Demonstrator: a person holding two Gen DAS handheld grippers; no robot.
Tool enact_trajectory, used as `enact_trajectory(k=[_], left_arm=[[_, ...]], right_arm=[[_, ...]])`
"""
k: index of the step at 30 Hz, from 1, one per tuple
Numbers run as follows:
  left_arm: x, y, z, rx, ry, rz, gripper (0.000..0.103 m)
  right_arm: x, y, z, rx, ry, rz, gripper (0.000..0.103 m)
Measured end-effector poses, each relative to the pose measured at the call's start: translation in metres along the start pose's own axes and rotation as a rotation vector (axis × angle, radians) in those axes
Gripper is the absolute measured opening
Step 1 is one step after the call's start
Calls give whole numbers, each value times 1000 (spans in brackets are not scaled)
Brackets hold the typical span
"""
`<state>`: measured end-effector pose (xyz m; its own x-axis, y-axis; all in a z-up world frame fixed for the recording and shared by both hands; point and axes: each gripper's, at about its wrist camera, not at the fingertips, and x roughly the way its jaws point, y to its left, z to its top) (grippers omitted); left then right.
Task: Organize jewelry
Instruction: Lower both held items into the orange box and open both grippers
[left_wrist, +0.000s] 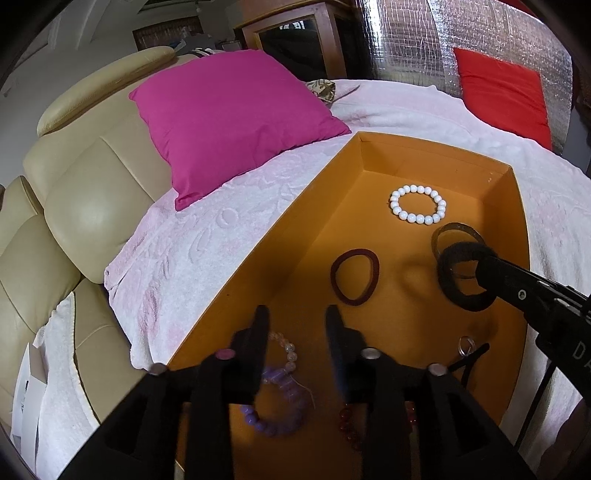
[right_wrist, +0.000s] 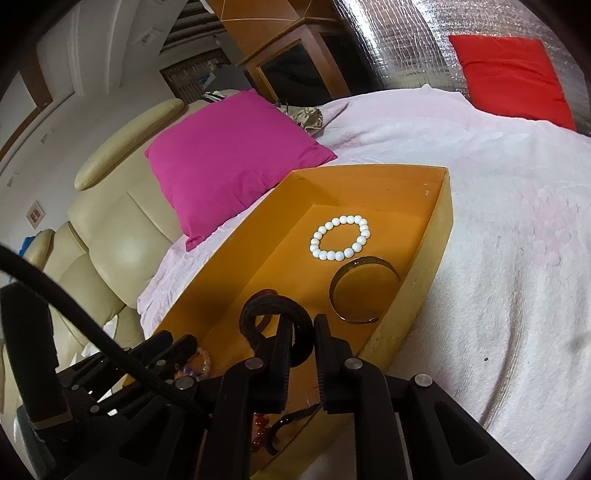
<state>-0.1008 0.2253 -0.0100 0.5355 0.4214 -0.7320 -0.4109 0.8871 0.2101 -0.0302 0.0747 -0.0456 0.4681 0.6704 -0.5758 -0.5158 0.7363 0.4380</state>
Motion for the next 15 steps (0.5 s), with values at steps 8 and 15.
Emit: enact_trajectory(k=[8, 15], left_arm=[[-3, -2, 1, 6, -19, 3, 58], [-6, -4, 3, -7, -28, -14, 67]], right_arm=[[-9, -4, 4, 27, -32, 21, 24], [-16, -15, 6, 37, -37, 1, 24]])
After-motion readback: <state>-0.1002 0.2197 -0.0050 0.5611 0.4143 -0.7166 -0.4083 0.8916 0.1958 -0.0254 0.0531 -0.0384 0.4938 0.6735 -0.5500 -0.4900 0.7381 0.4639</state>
